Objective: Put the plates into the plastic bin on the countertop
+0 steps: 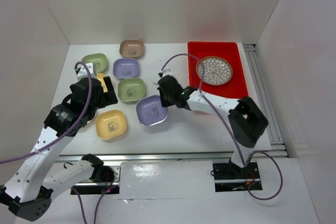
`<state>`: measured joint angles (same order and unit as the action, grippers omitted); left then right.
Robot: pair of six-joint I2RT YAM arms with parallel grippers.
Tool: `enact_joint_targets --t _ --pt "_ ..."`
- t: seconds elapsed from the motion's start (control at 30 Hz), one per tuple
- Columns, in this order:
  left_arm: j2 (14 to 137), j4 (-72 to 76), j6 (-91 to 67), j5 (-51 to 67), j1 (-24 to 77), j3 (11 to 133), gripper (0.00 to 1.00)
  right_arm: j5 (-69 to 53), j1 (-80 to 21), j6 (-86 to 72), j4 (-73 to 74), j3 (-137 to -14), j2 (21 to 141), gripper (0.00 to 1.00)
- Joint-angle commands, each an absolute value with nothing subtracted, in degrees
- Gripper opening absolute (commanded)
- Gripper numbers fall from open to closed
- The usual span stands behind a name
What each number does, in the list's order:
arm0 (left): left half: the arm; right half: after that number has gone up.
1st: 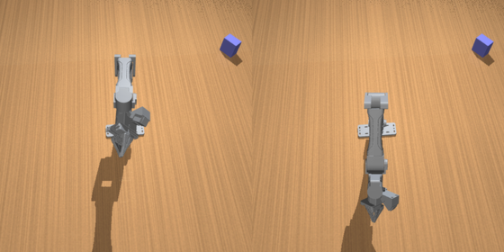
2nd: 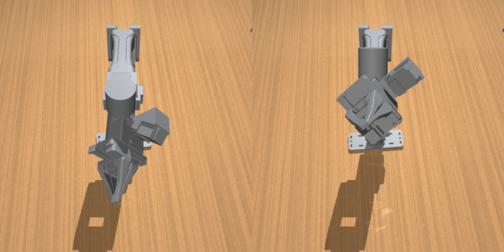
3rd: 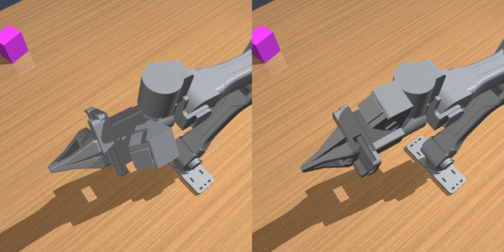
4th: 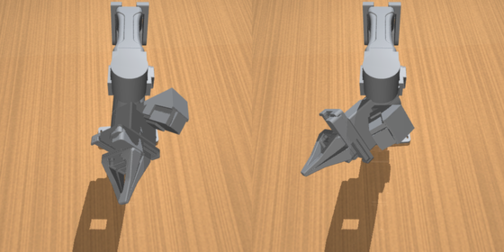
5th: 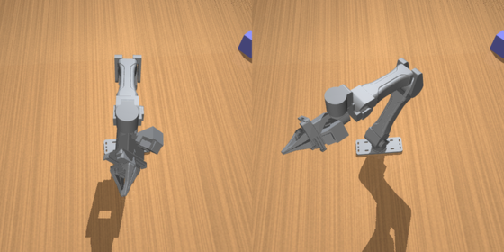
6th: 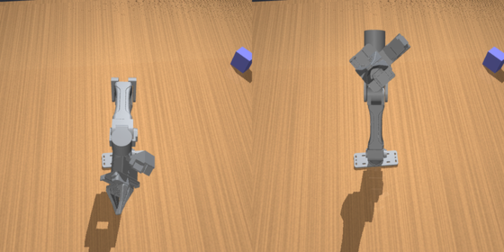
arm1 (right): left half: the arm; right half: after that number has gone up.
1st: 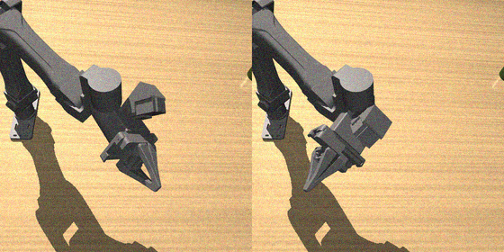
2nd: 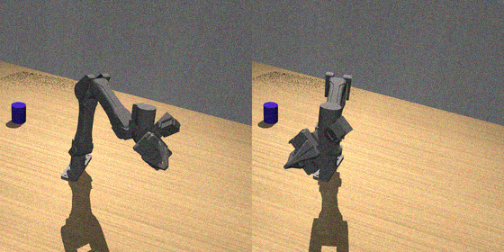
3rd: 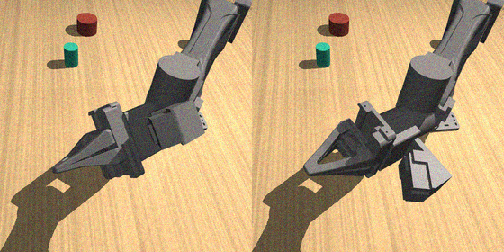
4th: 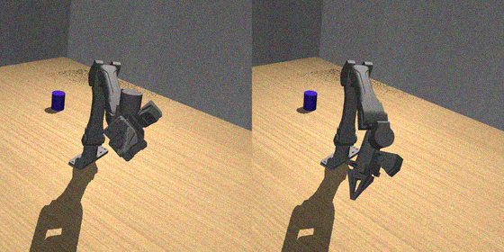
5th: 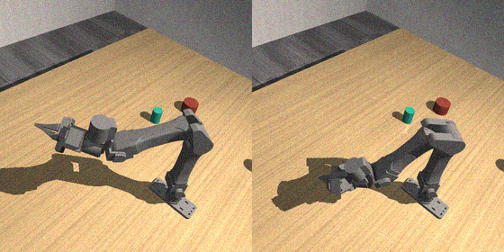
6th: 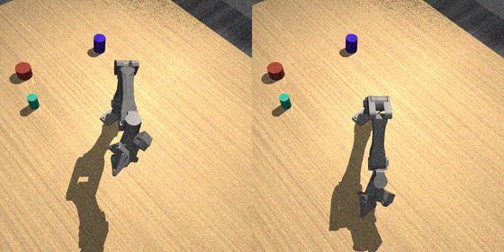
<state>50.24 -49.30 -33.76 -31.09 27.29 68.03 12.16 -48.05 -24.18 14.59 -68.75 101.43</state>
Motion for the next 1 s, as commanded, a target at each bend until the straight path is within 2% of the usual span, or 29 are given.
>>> enact_joint_targets --t 0.0,0.27,0.4,0.73,0.83,0.9,0.93,0.97 --pt "49.57 -45.81 -31.38 -29.01 26.98 65.49 1.00 10.13 -38.43 -19.96 15.66 -74.87 93.62 0.00" --pt "48.34 -38.41 -27.60 -19.87 21.71 58.89 1.00 1.24 -13.47 -16.09 11.78 -84.63 95.70 0.00" --pt "48.34 -36.04 -26.29 -13.21 20.30 57.31 1.00 -4.27 -1.88 -16.08 7.84 -83.94 100.36 0.00" --pt "45.97 -34.89 -24.96 -9.15 18.81 55.73 1.00 -12.83 4.75 -18.11 -1.92 -83.41 114.25 0.01" --pt "45.44 -34.37 -24.43 -7.65 18.81 55.72 1.00 -11.87 5.36 -17.49 -0.01 -86.73 116.63 0.15" --pt "44.83 -34.37 -23.91 -7.12 18.81 55.72 1.00 -8.99 3.79 -15.82 1.14 -88.06 116.02 0.63" --pt "44.82 -34.37 -23.91 -7.12 18.81 55.72 1.00 -5.75 2.65 -14.25 1.14 -88.07 115.32 0.75" --pt "44.82 -34.37 -23.91 -7.12 18.81 55.72 1.00 -4.67 2.64 -14.24 1.14 -88.07 114.70 0.76"
